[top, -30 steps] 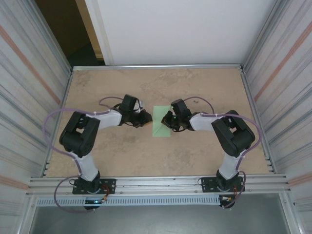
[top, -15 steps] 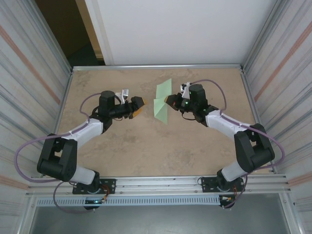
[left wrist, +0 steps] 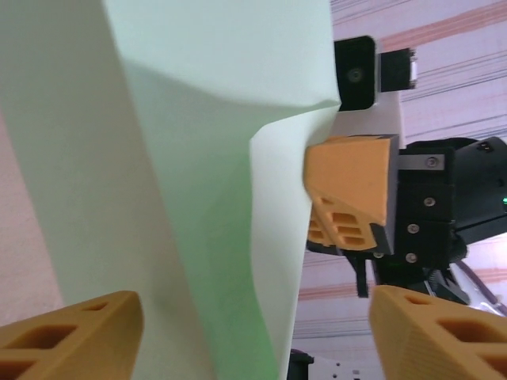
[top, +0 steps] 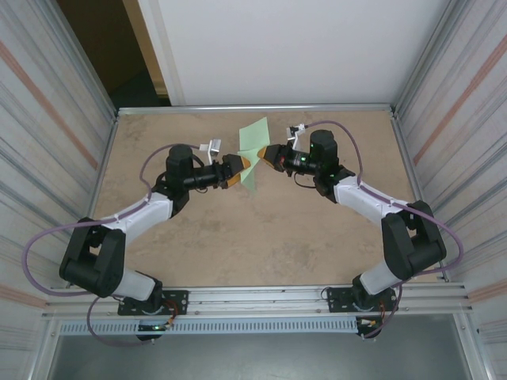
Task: Fold a paper plane with a square sheet of paper (pick it up from the middle)
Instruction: Pick up the paper from the center of the table, then turn over the paper at the center of the table.
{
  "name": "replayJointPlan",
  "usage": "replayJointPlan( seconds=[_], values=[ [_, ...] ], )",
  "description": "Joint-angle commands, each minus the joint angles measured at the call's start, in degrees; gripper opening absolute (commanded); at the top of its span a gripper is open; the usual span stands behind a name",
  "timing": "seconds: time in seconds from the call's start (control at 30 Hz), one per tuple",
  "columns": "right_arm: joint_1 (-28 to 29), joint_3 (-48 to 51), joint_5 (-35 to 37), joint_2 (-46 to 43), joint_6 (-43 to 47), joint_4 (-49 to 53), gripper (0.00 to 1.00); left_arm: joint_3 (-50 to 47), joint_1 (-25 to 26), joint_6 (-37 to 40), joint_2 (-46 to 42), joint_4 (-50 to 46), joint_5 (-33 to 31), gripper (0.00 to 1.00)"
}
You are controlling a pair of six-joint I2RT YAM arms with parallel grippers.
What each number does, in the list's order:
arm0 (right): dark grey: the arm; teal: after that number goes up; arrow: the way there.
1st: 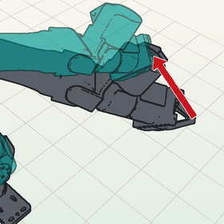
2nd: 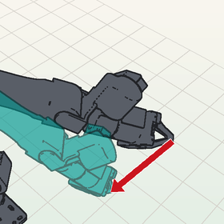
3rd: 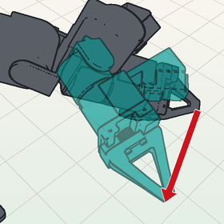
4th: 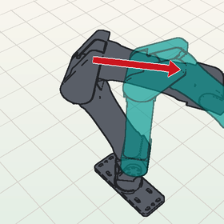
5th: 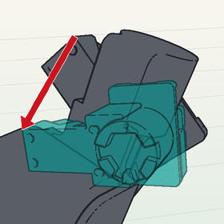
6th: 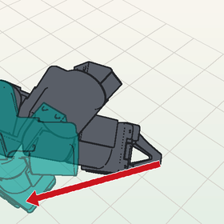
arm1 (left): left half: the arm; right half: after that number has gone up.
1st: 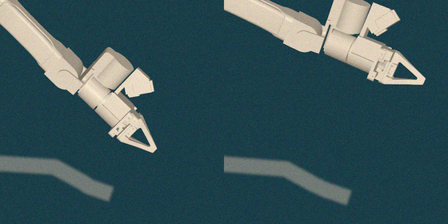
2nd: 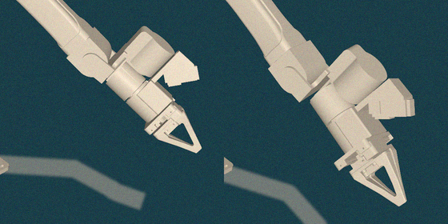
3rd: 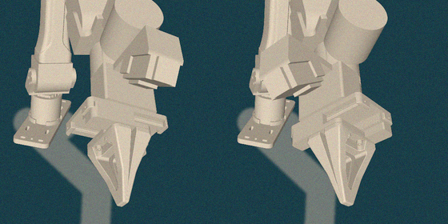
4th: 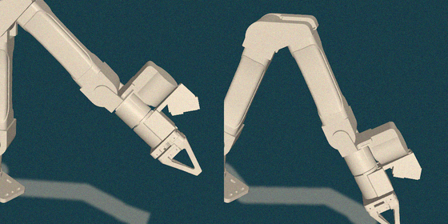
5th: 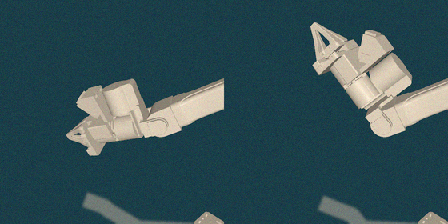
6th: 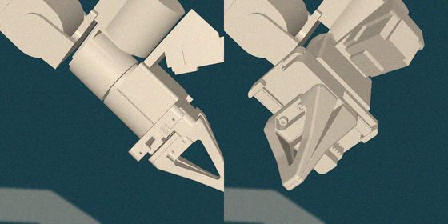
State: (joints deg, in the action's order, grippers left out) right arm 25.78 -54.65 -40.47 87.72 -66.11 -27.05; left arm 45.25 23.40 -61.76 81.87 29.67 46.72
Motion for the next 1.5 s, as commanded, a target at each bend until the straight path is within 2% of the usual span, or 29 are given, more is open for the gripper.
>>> replayJointPlan(
  seconds=[0.0, 0.1, 0.33, 0.5, 0.67, 0.8, 0.87, 0.97, 1.1, 1.2, 1.3, 1.47],
  values=[
    [0.1, -1.2, -2.3, -0.2, -2.6, -2.9, 0.07, 1.8, 0.5, -2.2, 0.1, 4.7, 2.1, 0.67],
    [-0.1, -1.1, -2.3, -0.3, -2.7, -2.9, 0.08, 2.0, 0.5, -3.3, -0.2, 4.8, 1.6, 0.57],
    [-0.5, -1.4, -2.2, -0.2, -2.9, -2.5, 0.1, 2.0, 0.4, -3.7, -1.3, 3.8, 0.3, 0.41],
    [-0.6, -1.5, -1.9, -0.4, -2.1, -0.7, 0.16, 1.9, 0.2, -3.5, -1.2, 3.5, 0.1, 0.24],
    [-0.9, -1.3, 0.0, -2.1, 1.4, 4.1, 0.3, 1.9, -0.2, -3.5, -1.1, 3.6, -0.2, 0.13],
    [-1.7, -1.1, 2.8, -4.3, 4.5, 10.7, 0.45, 2.1, -0.6, -2.1, -1.1, 2.0, -0.4, 0.04],
    [-2.4, -0.2, 5.1, -5.9, 6.0, 14.1, 0.53, 2.4, -1.0, -0.2, -1.5, -0.5, -0.5, 0.03],
    [-4.7, 1.2, 11.0, -9.0, 9.2, 22.5, 0.62, 3.7, -2.1, 6.6, -3.6, -11.5, -3.0, 0.03],
    [-7.7, 3.7, 19.7, -14.2, 13.2, 31.6, 0.69, 10.3, -0.6, 24.5, -6.3, -37.6, -14.1, 0.05],
    [-8.7, 4.3, 24.9, -17.5, 16.0, 36.8, 0.71, 17.8, 3.8, 35.5, -5.8, -54.5, -29.4, 0.06],
    [-8.8, 3.9, 29.0, -19.5, 18.2, 40.6, 0.72, 24.7, 7.9, 40.0, -2.5, -65.8, -44.5, 0.05],
    [-9.2, 3.7, 32.9, -21.1, 18.4, 43.5, 0.7, 35.3, 15.7, 42.9, 6.7, -79.3, -69.7, 0.06]
  ],
)
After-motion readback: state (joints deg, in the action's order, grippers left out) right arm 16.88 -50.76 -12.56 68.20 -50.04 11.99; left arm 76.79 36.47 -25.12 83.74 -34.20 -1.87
